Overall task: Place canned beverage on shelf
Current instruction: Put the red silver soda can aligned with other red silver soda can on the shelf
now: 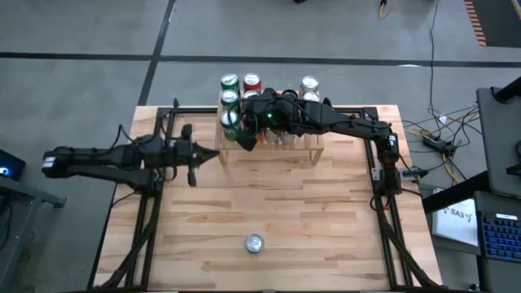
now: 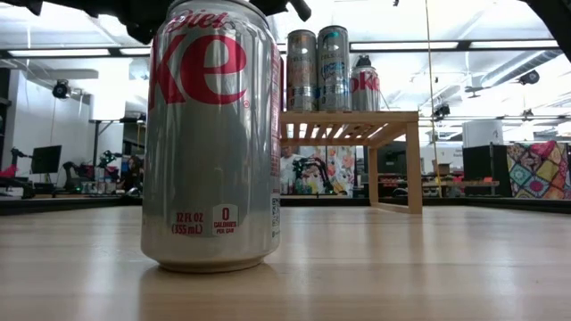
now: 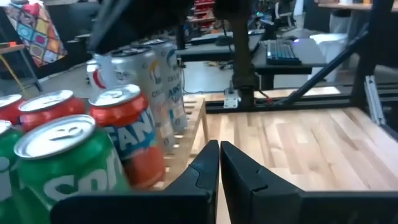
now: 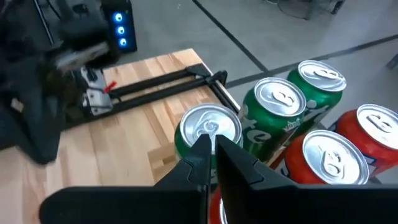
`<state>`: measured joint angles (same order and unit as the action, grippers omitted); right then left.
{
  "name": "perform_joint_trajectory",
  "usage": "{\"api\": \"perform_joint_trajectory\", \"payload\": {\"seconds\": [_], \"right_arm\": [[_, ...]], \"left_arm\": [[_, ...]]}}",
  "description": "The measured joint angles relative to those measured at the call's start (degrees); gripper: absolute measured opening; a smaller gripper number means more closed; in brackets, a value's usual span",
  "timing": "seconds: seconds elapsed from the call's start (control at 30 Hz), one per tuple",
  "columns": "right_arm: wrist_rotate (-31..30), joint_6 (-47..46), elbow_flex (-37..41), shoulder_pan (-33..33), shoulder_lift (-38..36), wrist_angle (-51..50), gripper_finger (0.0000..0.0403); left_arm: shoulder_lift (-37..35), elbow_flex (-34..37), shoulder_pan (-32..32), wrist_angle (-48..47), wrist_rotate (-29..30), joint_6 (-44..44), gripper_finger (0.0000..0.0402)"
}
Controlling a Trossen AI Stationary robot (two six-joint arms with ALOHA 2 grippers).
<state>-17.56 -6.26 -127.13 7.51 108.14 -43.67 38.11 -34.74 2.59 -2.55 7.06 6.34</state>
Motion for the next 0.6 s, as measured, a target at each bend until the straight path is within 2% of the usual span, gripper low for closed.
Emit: {"api": "perform_joint_trajectory", "payload": {"seconds": [0.17, 0.27, 0.43, 0.6], "right_arm": [[0.0, -3.9, 0.0, -0.1, 0.0, 1.4, 0.0013], [2.3, -4.7, 0.0, -0.3, 0.0, 0.5, 0.0013], [12.2, -8.0, 0.0, -0.4, -0.5, -1.7, 0.0013], [31.5, -10.0, -0.1, -0.5, -0.9, -7.0, 0.0013]], "left_arm": [[1.6, 0.5, -6.7, -0.1, 9.9, -1.1, 0.0000], [3.1, 0.5, -9.0, 0.1, 11.0, -2.4, 0.0000], [6.0, 0.4, -11.0, 1.3, 11.0, -4.5, 0.0000], [9.1, 0.4, -13.6, 4.5, 11.0, -5.0, 0.0000]]}}
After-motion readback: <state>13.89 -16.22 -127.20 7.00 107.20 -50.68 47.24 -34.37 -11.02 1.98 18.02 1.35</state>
